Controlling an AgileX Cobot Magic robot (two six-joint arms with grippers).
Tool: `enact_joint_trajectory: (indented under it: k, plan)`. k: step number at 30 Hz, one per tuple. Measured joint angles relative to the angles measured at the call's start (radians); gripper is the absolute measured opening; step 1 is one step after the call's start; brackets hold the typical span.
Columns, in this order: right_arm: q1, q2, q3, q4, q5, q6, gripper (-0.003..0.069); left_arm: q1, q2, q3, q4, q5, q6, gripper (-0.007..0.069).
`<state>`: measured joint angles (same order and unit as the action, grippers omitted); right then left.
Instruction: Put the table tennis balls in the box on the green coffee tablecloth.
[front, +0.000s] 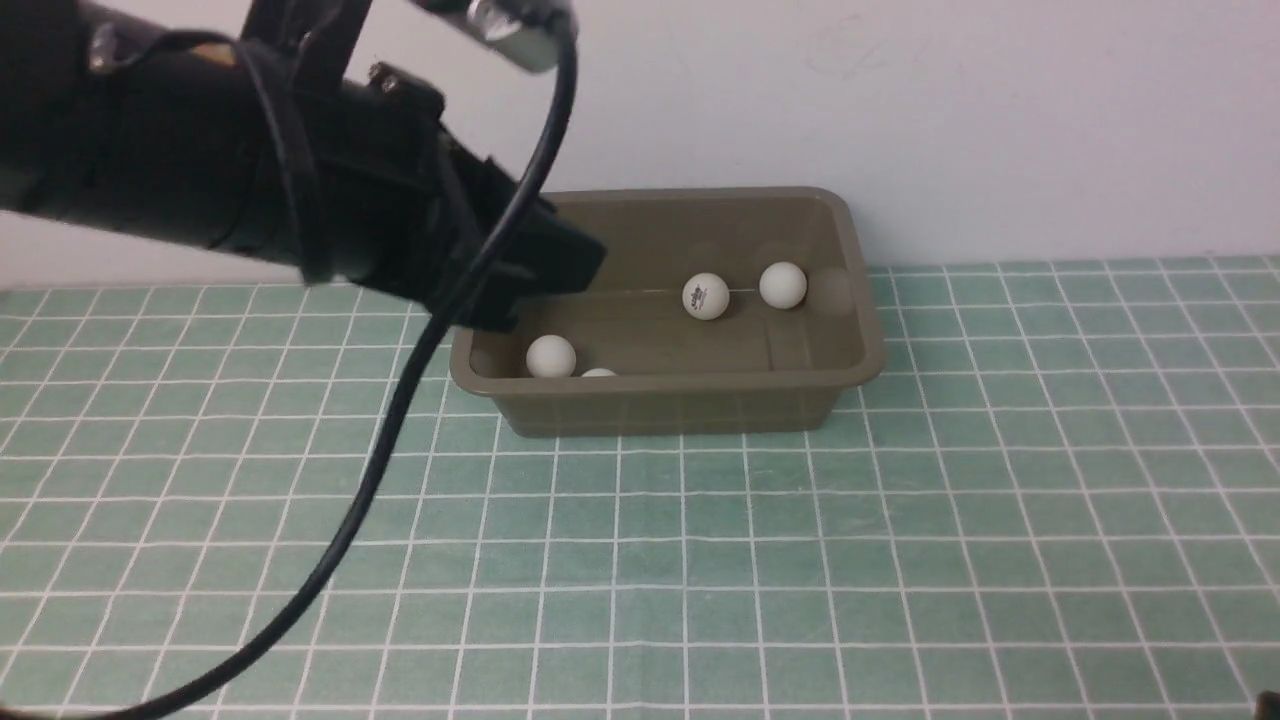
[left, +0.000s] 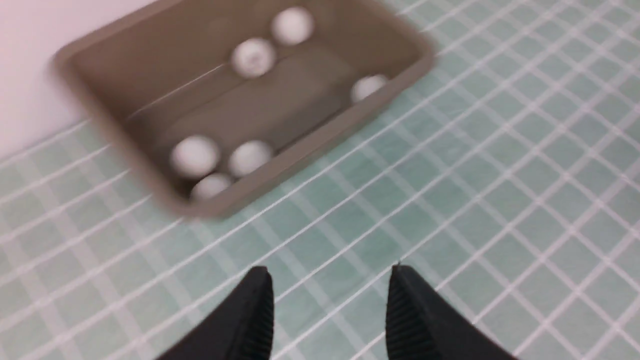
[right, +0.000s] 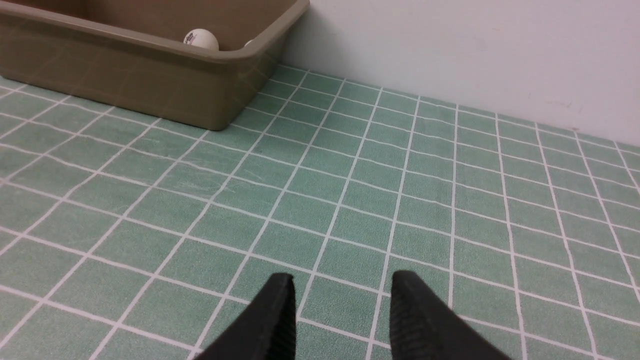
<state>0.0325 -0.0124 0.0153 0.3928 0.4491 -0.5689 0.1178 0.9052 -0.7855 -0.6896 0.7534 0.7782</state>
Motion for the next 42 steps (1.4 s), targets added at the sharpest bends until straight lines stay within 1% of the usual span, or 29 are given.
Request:
enact_joint_trajectory:
  k: [1,3,6,10,15,18,28,31,33,34,35,36,37,39,40,42]
  plan:
    - [0.0,0.0,0.0,0.0,0.0,0.0,0.0253,0.036,-0.054,0.067,-0.002,-0.031,0.0,0.0288]
    - [0.0,0.0,0.0,0.0,0.0,0.0,0.0253,0.065,-0.162,0.167,-0.007,-0.101,0.008,0.0288]
    - [0.0,0.0,0.0,0.0,0.0,0.0,0.0253,0.064,-0.308,0.304,-0.014,-0.227,0.013,0.0288]
    - [0.0,0.0,0.0,0.0,0.0,0.0,0.0253,0.029,-0.494,0.467,-0.034,-0.384,0.014,0.0288]
    - [0.0,0.0,0.0,0.0,-0.001,0.0,0.0253,0.016,-0.68,0.575,-0.05,-0.416,0.014,0.0288]
    - [0.0,0.0,0.0,0.0,-0.001,0.0,0.0253,0.014,-0.758,0.599,-0.073,-0.416,0.014,0.0288]
    - [0.0,0.0,0.0,0.0,-0.001,0.0,0.0253,0.013,-0.787,0.604,-0.1,-0.417,0.014,0.0288]
    - [0.0,0.0,0.0,0.0,-0.001,0.0,0.0253,0.013,-0.789,0.612,-0.069,-0.418,-0.004,0.0288]
    - [0.0,0.0,0.0,0.0,-0.001,0.0,0.0253,0.013,-0.808,0.63,0.02,-0.417,-0.072,0.0288]
    - [0.0,0.0,0.0,0.0,-0.001,0.0,0.0253,0.013,-0.821,0.644,0.089,-0.413,-0.158,0.0288]
    - [0.0,0.0,0.0,0.0,-0.001,0.0,0.0253,0.013,-0.828,0.652,0.154,-0.41,-0.217,0.0288]
    - [0.0,0.0,0.0,0.0,-0.001,0.0,0.0253,0.013,-0.833,0.657,0.195,-0.408,-0.281,0.0288]
    - [0.0,0.0,0.0,0.0,-0.001,0.0,0.0253,0.013,-0.837,0.666,0.272,-0.399,-0.376,0.0288]
    - [0.0,0.0,0.0,0.0,-0.001,0.0,0.0253,0.013,-0.848,0.676,0.399,-0.372,-0.518,0.0288]
    - [0.0,0.0,0.0,0.0,-0.001,0.0,0.0253,0.013,-0.856,0.679,0.458,-0.361,-0.574,0.0288]
    - [0.0,0.0,0.0,0.0,-0.001,0.0,0.0253,0.013,-0.87,0.691,0.542,-0.341,-0.636,0.0288]
